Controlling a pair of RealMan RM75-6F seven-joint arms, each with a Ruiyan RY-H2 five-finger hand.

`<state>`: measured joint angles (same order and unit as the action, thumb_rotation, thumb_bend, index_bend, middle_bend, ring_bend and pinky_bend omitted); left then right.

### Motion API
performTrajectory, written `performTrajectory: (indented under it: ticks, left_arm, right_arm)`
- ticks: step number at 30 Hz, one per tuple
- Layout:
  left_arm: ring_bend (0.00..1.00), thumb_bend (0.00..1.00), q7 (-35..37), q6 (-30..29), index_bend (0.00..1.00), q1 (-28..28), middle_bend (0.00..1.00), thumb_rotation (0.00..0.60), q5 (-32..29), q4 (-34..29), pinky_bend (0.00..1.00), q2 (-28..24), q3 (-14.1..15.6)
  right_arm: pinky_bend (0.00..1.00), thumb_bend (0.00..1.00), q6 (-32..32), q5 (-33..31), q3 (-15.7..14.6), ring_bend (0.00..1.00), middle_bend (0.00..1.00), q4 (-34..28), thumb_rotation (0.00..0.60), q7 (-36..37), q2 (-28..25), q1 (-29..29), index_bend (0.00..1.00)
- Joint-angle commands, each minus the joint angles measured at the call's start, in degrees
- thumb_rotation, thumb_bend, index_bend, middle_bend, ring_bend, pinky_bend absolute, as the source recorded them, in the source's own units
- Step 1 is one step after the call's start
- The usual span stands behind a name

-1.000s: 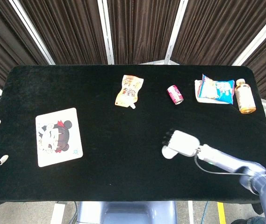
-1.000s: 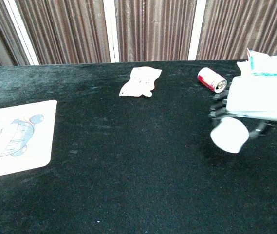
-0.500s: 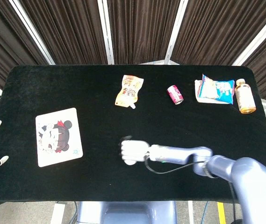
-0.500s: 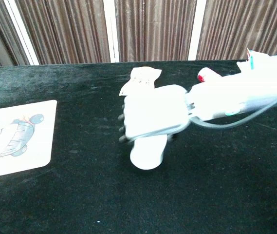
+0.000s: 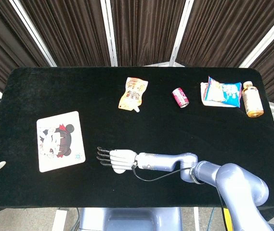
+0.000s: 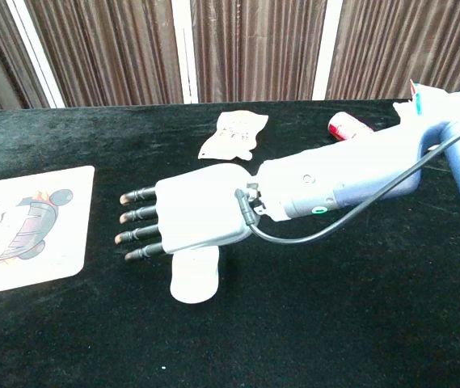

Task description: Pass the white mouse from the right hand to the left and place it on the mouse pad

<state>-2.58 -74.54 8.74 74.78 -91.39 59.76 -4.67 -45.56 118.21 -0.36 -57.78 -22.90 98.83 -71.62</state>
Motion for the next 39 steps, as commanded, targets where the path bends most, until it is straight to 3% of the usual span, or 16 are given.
performTrajectory:
  ticks: [1, 7, 13, 17, 19, 24, 31, 39]
  left_arm:
    - [0.00, 0.00, -0.26, 0.16, 0.00, 0.05, 0.00, 0.600, -0.01, 0.18, 0.00, 0.19, 0.14]
    - [0.00, 0.00, -0.33, -0.56, 0.00, 0.21, 0.00, 0.600, 1.40, 0.83, 0.00, 0.98, 0.40]
    - [0.00, 0.00, 0.09, -2.25, 0.00, 0.89, 0.00, 0.600, 5.91, 1.68, 0.00, 2.20, 0.98]
    - [0.00, 0.00, -3.18, -0.67, 0.00, 4.76, 0.00, 0.600, 10.55, -1.23, 0.00, 3.78, 0.49]
    - [0.00, 0.00, -6.93, 1.12, 0.00, 6.84, 0.00, 0.600, 11.06, -3.18, 0.00, 4.54, -0.11]
    - [0.00, 0.00, -17.59, 7.99, 0.00, 13.68, 0.00, 0.600, 14.33, -6.17, 0.00, 8.06, -0.57]
    - [0.00, 0.00, -15.62, 16.37, 0.12, 22.72, 0.00, 0.600, 21.23, -2.36, 0.00, 14.09, -0.13]
    - [0.00, 0.00, -22.43, 24.20, 0.15, 31.00, 0.01, 0.600, 24.48, 2.57, 0.00, 21.38, -1.27]
  right_arm:
    - [0.00, 0.00, -3.82, -0.54, 0.11, 0.00, 0.00, -2.72, 0.600, -2.00, -3.24, 1.98, 0.00]
    - [0.00, 0.00, -12.48, -7.08, 0.90, 0.00, 0.00, -12.28, 0.600, -3.72, -13.56, 11.22, 0.00]
    - [0.00, 0.00, -21.97, -19.66, 1.87, 0.00, 0.00, -22.50, 0.600, -4.55, -24.61, 25.32, 0.00]
    - [0.00, 0.00, -31.10, -29.94, 1.09, 0.00, 0.00, -28.60, 0.600, 1.15, -31.81, 37.77, 0.00]
    - [0.00, 0.00, -33.13, -31.56, 0.45, 0.00, 0.00, -31.16, 0.600, 2.22, -33.73, 40.85, 0.00]
    - [0.00, 0.00, -37.26, -35.62, -0.34, 0.00, 0.00, -35.63, 0.600, 4.80, -35.47, 47.54, 0.00]
    - [0.00, 0.00, -40.57, -36.78, -1.11, 0.00, 0.00, -35.63, 0.600, 7.05, -34.39, 52.80, 0.00]
    - [0.00, 0.00, -42.73, -38.06, -1.15, 0.00, 0.00, -34.17, 0.600, 6.63, -32.60, 56.62, 0.00]
